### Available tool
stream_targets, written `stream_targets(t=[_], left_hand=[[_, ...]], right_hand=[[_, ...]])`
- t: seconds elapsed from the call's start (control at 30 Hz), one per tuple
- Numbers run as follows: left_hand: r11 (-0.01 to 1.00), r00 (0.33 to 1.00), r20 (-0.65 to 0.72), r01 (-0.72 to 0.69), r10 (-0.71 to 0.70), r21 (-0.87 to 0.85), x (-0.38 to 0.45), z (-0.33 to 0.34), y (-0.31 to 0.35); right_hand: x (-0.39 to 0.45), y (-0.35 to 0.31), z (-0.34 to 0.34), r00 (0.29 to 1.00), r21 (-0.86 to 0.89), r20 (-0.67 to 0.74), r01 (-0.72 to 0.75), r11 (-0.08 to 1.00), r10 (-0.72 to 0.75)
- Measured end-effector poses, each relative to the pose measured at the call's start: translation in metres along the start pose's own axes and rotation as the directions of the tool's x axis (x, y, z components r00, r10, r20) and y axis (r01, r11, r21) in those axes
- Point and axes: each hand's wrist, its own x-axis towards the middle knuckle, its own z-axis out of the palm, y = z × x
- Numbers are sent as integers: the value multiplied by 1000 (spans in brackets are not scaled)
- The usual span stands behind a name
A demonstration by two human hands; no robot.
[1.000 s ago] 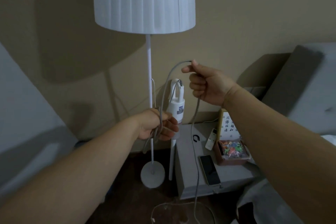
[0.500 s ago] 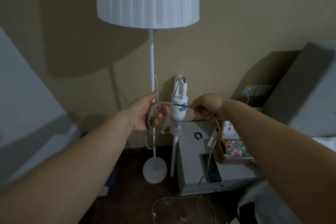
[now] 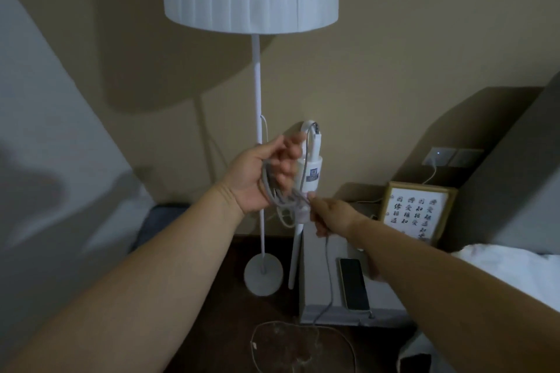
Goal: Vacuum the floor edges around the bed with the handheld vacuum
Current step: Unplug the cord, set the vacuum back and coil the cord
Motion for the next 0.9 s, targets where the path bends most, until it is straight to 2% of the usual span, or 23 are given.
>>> stream_targets(t=[0.07, 0.1, 0.17, 0.2, 0.27, 0.3, 0.33, 0.37, 0.4, 0.47, 0.53, 0.6, 0.67, 0.73, 0.8, 0.87, 0.9], left_hand=[[988, 981, -141, -146, 137, -57, 6, 5, 2], [971, 947, -240, -233, 214, -50, 10, 9, 0], [923, 824, -441, -382, 356, 32, 16, 12, -4], [900, 749, -520, -423, 411, 102, 21, 13, -7], [874, 624, -619, -415, 476, 253, 28, 16, -18], [859, 571, -642, -374, 511, 351, 31, 19, -28], [830, 533, -640, -295, 554, 473, 32, 20, -36], [789, 536, -612, -192, 582, 583, 34, 23, -47], [753, 584, -573, -103, 575, 650, 36, 26, -60], [766, 726, -539, 25, 427, 642, 39, 40, -87], [804, 798, -555, 163, 233, 572, 38, 56, -109], [854, 812, -569, 201, 130, 481, 37, 65, -117], [883, 871, -487, 179, 62, 433, 38, 62, -114], [881, 924, -383, 194, -16, 432, 34, 62, -104], [870, 952, -286, 233, -112, 435, 24, 63, -91], [867, 963, -196, 256, -188, 427, 12, 62, -78], [881, 968, -140, 248, -208, 404, 7, 60, -70]], right_hand=[[-4, 24, 0, 995, -90, 72, -61, 994, 67], [-8, 36, -5, 984, -149, 125, -107, 983, 126], [-20, 51, -15, 936, -338, 276, -117, 934, 217], [-27, 56, -24, 904, -485, 343, -63, 872, 256], [-44, 58, -41, 861, -712, 421, 120, 692, 285], [-54, 57, -50, 843, -764, 457, 208, 611, 284], [-59, 50, -54, 826, -771, 492, 265, 580, 277], [-64, 42, -62, 814, -759, 533, 337, 558, 233], [-69, 33, -69, 803, -733, 573, 415, 539, 161], [-71, 13, -81, 786, -663, 616, 558, 499, -61], [-67, -10, -89, 753, -597, 604, 645, 477, -262], [-64, -30, -97, 784, -571, 498, 618, 540, -371], [-56, -44, -104, 837, -500, 293, 546, 672, -462], [-46, -48, -109, 867, -353, 155, 497, 793, -474], [-40, -45, -106, 882, -58, 141, 461, 886, -450], [-30, -33, -103, 918, 213, 101, 356, 910, -383], [-28, -26, -100, 935, 292, 105, 295, 910, -337]])
